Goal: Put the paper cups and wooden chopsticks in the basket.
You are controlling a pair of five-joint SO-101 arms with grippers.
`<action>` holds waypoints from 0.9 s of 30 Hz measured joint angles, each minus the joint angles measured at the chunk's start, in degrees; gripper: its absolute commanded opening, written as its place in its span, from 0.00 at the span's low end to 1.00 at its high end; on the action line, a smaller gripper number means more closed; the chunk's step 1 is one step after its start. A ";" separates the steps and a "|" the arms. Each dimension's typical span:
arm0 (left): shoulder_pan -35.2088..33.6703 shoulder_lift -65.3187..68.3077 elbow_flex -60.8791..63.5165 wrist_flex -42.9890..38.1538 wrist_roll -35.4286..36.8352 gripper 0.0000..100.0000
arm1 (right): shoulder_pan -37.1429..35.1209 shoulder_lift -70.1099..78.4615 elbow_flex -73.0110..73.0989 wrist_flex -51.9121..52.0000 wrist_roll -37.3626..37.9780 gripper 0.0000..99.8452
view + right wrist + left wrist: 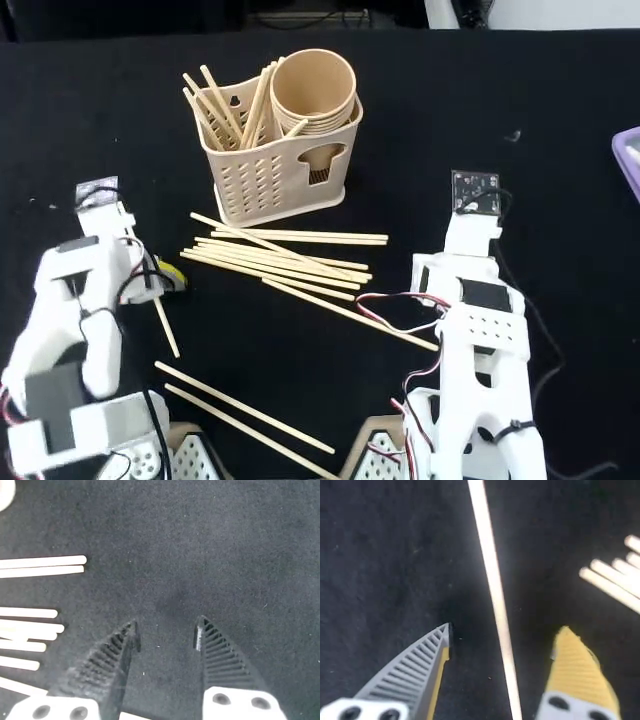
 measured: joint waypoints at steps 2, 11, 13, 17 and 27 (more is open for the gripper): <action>-0.26 3.25 -3.78 2.55 0.09 0.15 | 0.00 0.00 0.00 0.00 0.00 0.18; 0.18 13.98 -16.79 10.90 0.18 0.08 | 0.00 0.00 0.00 0.00 0.00 0.18; 0.18 14.15 -16.97 10.90 0.18 0.08 | 0.00 0.00 0.00 0.00 0.00 0.18; 0.18 14.15 -17.05 10.90 0.18 0.03 | 0.00 0.00 0.00 0.00 0.00 0.18; -0.35 6.33 -15.47 10.64 2.11 0.03 | 0.00 0.00 0.00 0.00 0.00 0.18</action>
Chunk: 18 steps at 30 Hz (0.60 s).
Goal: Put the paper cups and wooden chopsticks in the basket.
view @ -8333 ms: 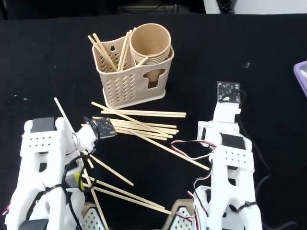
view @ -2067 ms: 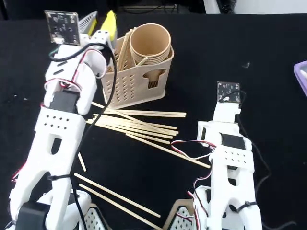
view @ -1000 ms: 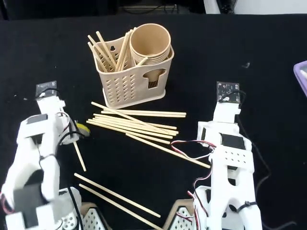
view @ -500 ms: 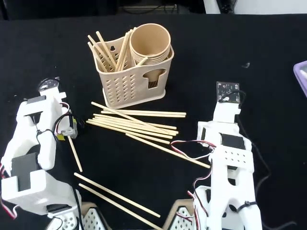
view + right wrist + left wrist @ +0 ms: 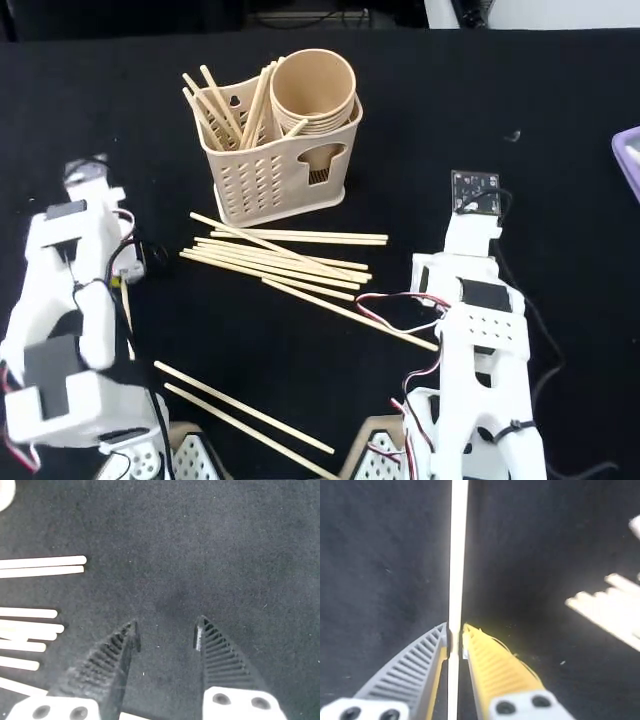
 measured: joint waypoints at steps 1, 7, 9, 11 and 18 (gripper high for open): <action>0.09 -1.76 0.00 0.35 0.00 0.03 | 0.00 0.00 0.00 0.00 0.00 0.18; 0.00 -14.33 0.00 8.44 -11.16 0.03 | 0.00 0.00 0.00 0.00 0.00 0.18; -0.18 -17.67 0.88 11.60 -21.01 0.03 | 0.00 0.00 0.00 0.00 0.00 0.18; -1.41 -20.13 3.34 15.91 -33.05 0.03 | 0.00 0.00 0.00 0.00 0.00 0.18; -0.97 -27.34 11.25 24.62 -70.95 0.03 | 0.00 0.00 0.00 0.00 0.00 0.18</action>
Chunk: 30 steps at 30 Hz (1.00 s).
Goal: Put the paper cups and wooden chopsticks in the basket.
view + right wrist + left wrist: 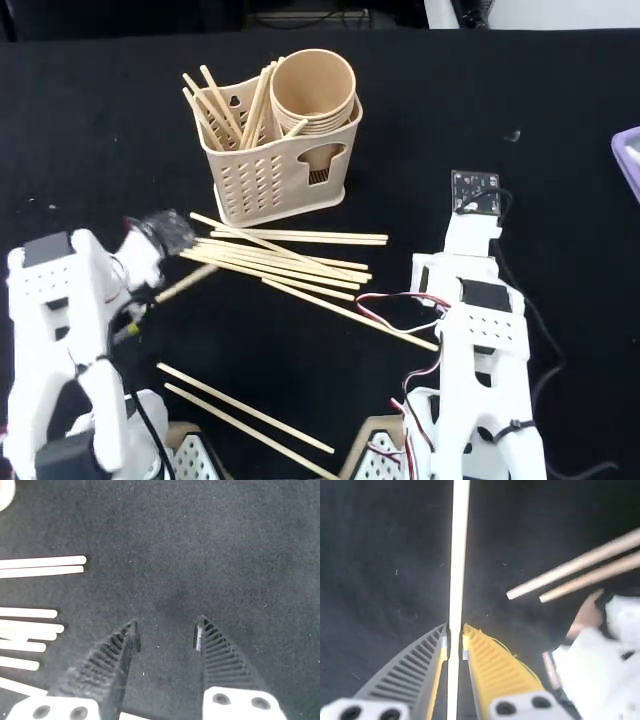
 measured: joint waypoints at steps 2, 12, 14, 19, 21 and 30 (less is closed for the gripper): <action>2.37 -2.11 0.26 0.70 -3.43 0.03 | 0.00 0.00 0.00 0.00 0.00 0.18; 27.60 -5.36 6.24 0.79 -5.36 0.03 | 0.00 0.00 0.00 0.00 0.00 0.18; 33.05 -4.04 5.71 0.79 -3.87 0.03 | 0.00 0.00 0.00 0.00 0.00 0.18; 38.51 2.29 2.11 -3.78 6.51 0.10 | 0.00 0.00 0.00 0.00 0.00 0.18; 38.59 5.54 0.79 -5.01 9.49 0.19 | 0.00 0.00 0.26 0.00 0.00 0.18; 39.21 12.48 -8.00 4.04 14.68 0.27 | 0.09 -0.62 0.88 -0.18 0.00 0.18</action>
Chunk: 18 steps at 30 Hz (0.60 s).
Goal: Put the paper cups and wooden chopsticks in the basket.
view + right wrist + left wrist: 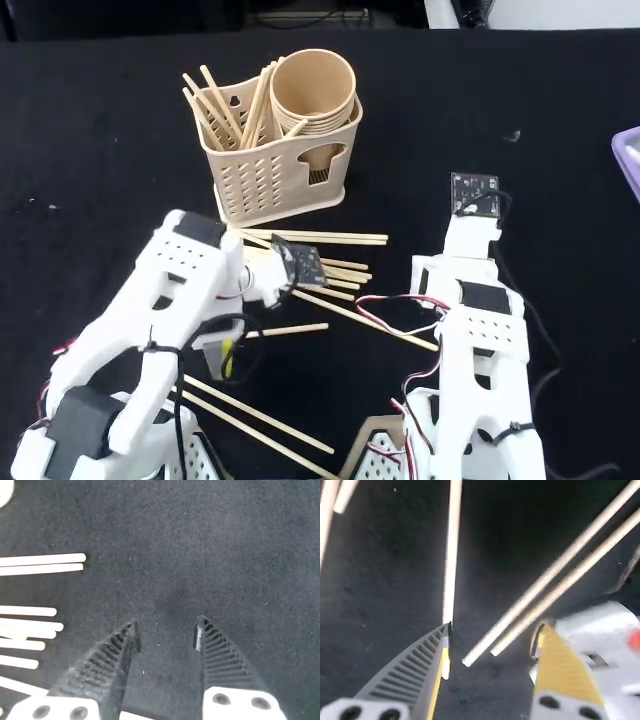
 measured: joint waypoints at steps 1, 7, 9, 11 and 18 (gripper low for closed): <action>0.70 0.18 -0.79 2.11 -0.79 0.27 | 0.00 0.00 0.00 0.00 0.00 0.18; 8.79 0.18 -1.58 9.67 -2.81 0.27 | 0.00 0.00 0.00 0.00 0.00 0.18; 11.43 0.18 -1.41 7.91 -1.58 0.27 | 0.00 0.00 0.00 0.00 0.00 0.18; 14.42 0.26 0.09 4.04 1.67 0.27 | 0.00 0.00 0.00 0.00 0.00 0.18; 25.49 0.26 14.07 -14.77 17.41 0.27 | 0.00 0.00 0.00 0.00 0.00 0.18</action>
